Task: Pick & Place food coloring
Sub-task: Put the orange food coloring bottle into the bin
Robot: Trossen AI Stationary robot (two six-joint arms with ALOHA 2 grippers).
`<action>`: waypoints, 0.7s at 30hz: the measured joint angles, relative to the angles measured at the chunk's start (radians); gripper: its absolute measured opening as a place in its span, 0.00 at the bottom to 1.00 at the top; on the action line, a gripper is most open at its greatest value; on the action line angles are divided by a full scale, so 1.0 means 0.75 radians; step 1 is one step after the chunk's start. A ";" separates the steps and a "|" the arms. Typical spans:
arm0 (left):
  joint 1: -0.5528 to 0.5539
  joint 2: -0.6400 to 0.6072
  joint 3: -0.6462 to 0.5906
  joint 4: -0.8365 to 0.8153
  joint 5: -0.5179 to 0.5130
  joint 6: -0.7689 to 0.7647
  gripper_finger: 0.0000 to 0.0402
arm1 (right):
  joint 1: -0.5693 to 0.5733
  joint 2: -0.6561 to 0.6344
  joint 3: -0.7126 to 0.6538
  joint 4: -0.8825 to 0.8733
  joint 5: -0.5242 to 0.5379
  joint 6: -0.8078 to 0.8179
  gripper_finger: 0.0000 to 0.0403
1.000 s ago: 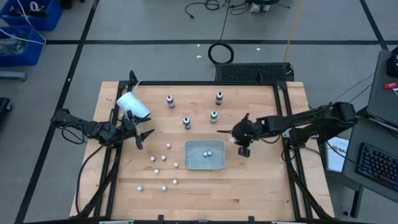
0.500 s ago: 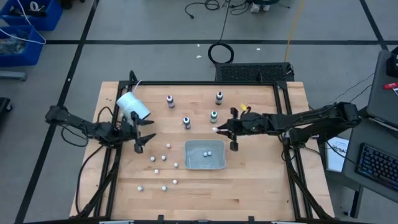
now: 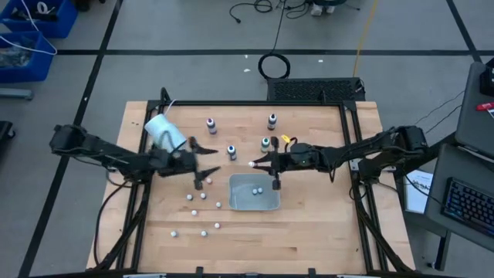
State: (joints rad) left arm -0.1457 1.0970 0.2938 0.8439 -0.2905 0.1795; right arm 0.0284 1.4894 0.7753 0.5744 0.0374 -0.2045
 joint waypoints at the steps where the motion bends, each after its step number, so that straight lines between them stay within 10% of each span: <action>1: 0.012 0.065 0.047 0.000 0.033 0.020 0.68 | 0.000 0.010 0.000 0.015 -0.017 -0.007 0.11; 13: 0.062 0.466 0.408 -0.023 0.233 0.044 0.68 | 0.000 0.024 0.000 0.026 -0.019 -0.067 0.11; 21: 0.060 0.523 0.679 -0.582 0.208 -0.056 0.68 | 0.000 0.024 0.000 -0.020 -0.018 -0.061 0.12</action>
State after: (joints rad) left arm -0.1005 1.4895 0.8034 0.4074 -0.1348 0.1372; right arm 0.0284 1.5070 0.7753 0.5592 0.0238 -0.2505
